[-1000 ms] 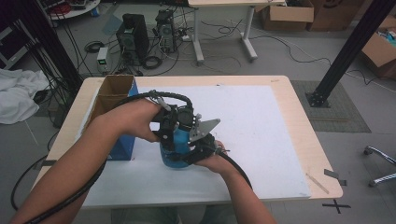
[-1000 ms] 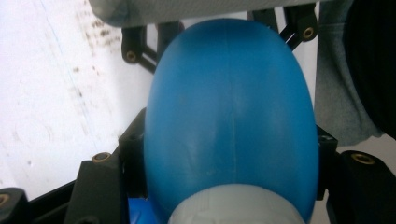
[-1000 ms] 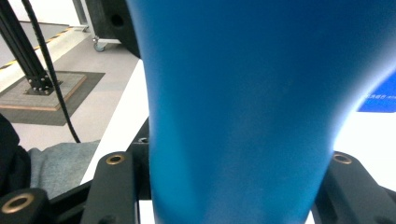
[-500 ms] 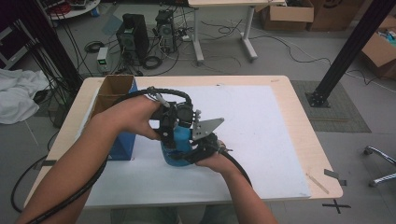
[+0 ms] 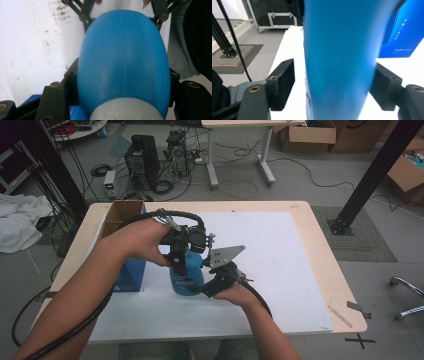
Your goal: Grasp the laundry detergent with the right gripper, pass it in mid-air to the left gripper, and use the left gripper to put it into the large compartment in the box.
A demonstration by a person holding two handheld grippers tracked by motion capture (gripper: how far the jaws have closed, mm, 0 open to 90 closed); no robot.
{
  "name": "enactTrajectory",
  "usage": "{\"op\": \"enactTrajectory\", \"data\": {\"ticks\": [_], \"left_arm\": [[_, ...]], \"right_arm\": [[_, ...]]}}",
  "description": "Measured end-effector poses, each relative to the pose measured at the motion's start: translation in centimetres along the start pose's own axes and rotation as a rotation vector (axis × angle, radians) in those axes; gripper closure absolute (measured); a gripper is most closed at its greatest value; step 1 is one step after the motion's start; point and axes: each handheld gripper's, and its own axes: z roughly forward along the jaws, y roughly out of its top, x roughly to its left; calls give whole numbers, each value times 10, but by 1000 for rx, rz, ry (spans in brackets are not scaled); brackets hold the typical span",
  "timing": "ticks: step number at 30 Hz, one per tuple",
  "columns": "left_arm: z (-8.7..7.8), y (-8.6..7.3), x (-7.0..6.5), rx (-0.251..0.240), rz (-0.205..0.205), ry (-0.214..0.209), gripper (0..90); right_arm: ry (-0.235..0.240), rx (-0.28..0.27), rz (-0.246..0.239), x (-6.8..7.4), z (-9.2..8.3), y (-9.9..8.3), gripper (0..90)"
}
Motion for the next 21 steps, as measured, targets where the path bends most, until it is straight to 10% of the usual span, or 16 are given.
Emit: {"op": "enactTrajectory", "data": {"ticks": [10, 21], "left_arm": [[-12, -5, 4, 18, -40, -16, 388], [-40, -14, 13, 29, -119, -7, 387]], "right_arm": [[-17, 26, -7, 2, -24, 7, 154], [-56, 173, -10, -4, -65, 31, 74]]}}
